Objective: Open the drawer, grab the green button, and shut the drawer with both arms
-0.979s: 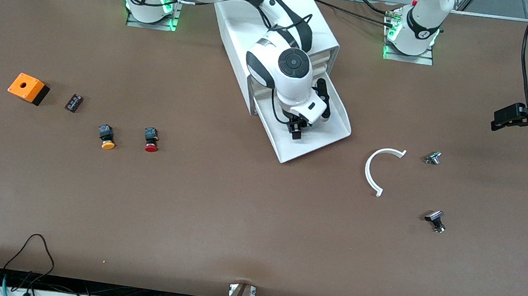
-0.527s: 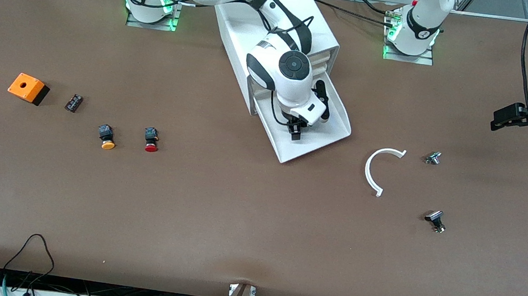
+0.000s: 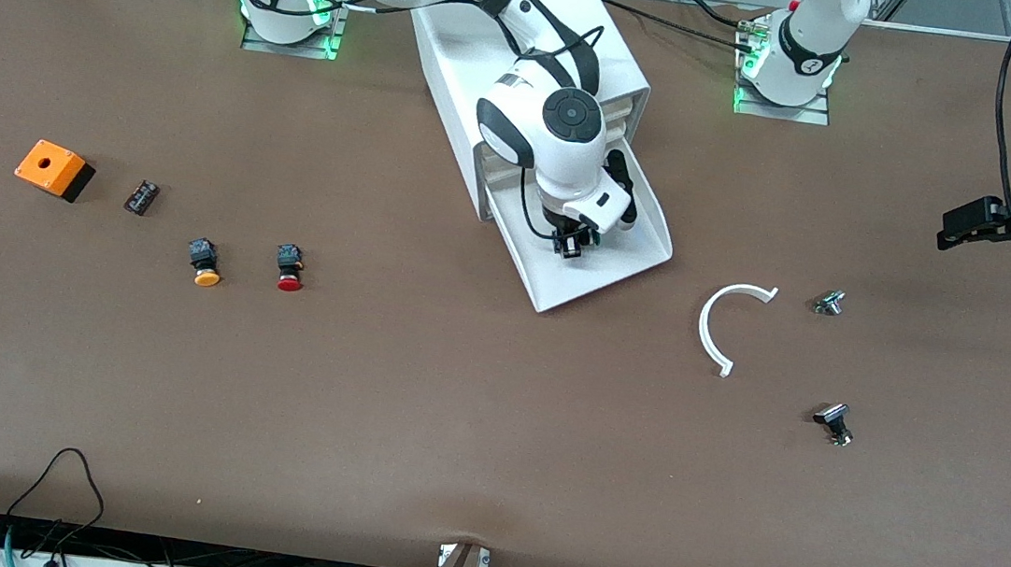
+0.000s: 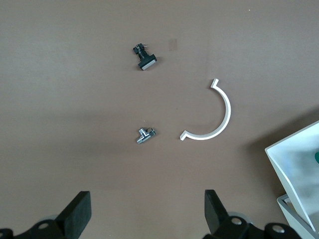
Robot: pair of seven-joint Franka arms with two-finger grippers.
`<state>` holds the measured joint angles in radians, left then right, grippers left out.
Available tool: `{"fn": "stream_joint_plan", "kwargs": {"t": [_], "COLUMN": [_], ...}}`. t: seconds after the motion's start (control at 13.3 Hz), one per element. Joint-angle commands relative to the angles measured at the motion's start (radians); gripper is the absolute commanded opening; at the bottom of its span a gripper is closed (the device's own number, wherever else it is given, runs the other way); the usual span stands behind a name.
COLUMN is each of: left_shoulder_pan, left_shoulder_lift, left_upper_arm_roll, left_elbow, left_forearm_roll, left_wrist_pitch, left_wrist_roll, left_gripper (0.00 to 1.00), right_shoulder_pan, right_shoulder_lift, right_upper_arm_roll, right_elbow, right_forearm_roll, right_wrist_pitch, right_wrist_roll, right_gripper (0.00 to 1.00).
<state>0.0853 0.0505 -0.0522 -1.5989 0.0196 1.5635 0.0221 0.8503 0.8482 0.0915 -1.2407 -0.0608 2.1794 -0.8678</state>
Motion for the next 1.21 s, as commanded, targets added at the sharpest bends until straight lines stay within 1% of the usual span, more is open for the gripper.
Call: {"fn": "stream_joint_plan", "kwargs": {"t": [0.0,0.15,0.23,0.45,0.6,0.75,0.83,0.9,0.98,1.05,1.13], "left_shoulder_pan": [-0.004,-0.004,-0.004,-0.004,-0.004,-0.004,-0.004,-0.003,-0.002,-0.002,-0.002], "left_shoulder_lift": [-0.012,-0.014,-0.015,-0.015,-0.015,-0.015,-0.015,-0.014,-0.014,-0.014,-0.014], "left_upper_arm_roll": [0.003,0.002,0.000,0.002,0.002,0.002,0.002,0.003,0.003,0.005,0.005], "left_elbow": [-0.006,-0.006,-0.006,-0.006,-0.006,-0.006,-0.006,-0.006,-0.006,-0.006,-0.006], "left_forearm_roll": [-0.021,-0.021,-0.023,-0.023,-0.023,-0.024,-0.029,-0.029,-0.029,-0.029,-0.029], "left_wrist_pitch": [-0.003,-0.003,-0.003,-0.003,-0.003,-0.003,-0.003,-0.003,-0.005,-0.007,-0.014], "left_wrist_roll": [-0.008,-0.008,-0.008,-0.008,-0.008,-0.008,-0.007,-0.007,-0.005,-0.002,0.001], "left_gripper": [1.00,1.00,1.00,1.00,1.00,1.00,1.00,1.00,1.00,1.00,1.00], "right_shoulder_pan": [0.019,0.038,0.036,0.024,-0.014,-0.077,-0.105,-0.125,-0.144,-0.164,-0.178], "right_shoulder_lift": [0.002,-0.041,-0.084,-0.152,-0.193,-0.210,-0.213,-0.222,-0.242,-0.262,-0.264], "right_upper_arm_roll": [0.004,-0.001,-0.009,-0.056,-0.067,-0.070,-0.088,-0.110,-0.133,-0.142,-0.157], "right_elbow": [0.027,0.027,0.027,0.027,0.026,0.023,0.018,0.006,-0.044,-0.096,-0.115], "right_forearm_roll": [-0.019,-0.017,-0.014,0.004,0.010,0.024,0.042,0.076,0.108,0.107,0.101], "right_wrist_pitch": [-0.016,-0.058,-0.088,-0.122,-0.127,-0.130,-0.130,-0.128,-0.125,-0.119,-0.119], "right_wrist_roll": [0.036,0.116,0.189,0.269,0.347,0.365,0.384,0.400,0.427,0.453,0.489], "right_gripper": [0.29,0.29,0.29,0.29,0.29,0.29,0.29,0.29,0.29,0.29,0.29]}}
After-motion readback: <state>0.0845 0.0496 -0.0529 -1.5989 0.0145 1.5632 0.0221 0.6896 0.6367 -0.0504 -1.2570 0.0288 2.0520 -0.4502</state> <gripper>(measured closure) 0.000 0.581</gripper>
